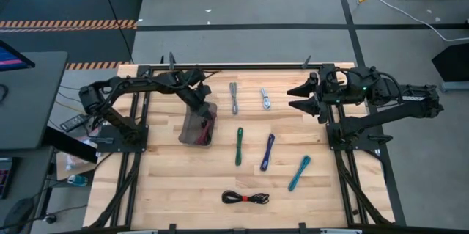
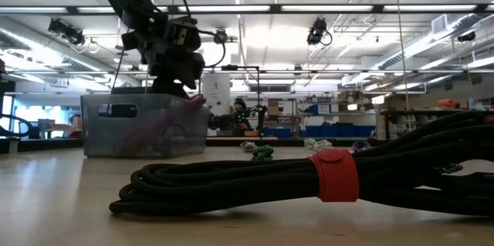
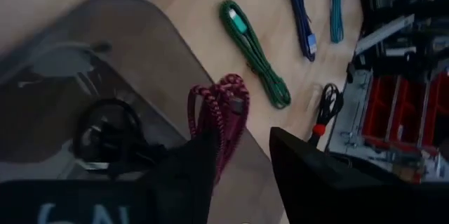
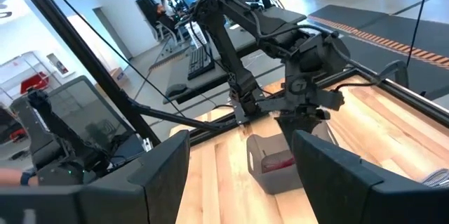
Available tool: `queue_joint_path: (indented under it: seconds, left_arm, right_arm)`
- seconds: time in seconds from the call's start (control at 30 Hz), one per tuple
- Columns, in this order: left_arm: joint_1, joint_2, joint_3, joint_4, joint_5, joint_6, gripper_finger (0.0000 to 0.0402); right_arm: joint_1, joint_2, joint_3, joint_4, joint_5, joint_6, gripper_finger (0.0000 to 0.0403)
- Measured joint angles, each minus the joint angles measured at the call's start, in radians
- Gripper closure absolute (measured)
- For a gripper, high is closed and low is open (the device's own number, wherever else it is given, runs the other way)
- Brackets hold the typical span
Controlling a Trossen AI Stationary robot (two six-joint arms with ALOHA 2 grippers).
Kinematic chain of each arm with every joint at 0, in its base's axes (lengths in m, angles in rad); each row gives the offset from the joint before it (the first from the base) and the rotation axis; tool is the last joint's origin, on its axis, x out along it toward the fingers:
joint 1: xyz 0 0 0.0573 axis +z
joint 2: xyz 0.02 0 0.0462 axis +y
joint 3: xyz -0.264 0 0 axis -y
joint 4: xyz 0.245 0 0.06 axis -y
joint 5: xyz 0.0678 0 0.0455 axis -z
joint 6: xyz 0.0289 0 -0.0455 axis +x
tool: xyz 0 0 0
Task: Pick and place USB-C Cables
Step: Put the pink USB cable into the black bin, then put the blue USB cable into the black bin
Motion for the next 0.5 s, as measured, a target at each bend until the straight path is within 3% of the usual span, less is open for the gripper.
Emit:
queue_joint_path:
  seconds: [0.23, 0.5]
  left_arm:
    - [0.031, -0.074, 0.048, 0.0, -0.054, 0.028, 0.0273]
    - [0.065, -0.136, 0.203, -0.185, -0.116, 0.107, 0.028]
  right_arm:
    - [0.0, 0.0, 0.0, 0.0, 0.0, 0.004, 0.0145]
    - [0.0, 0.0, 0.0, 0.0, -0.004, 0.008, 0.0145]
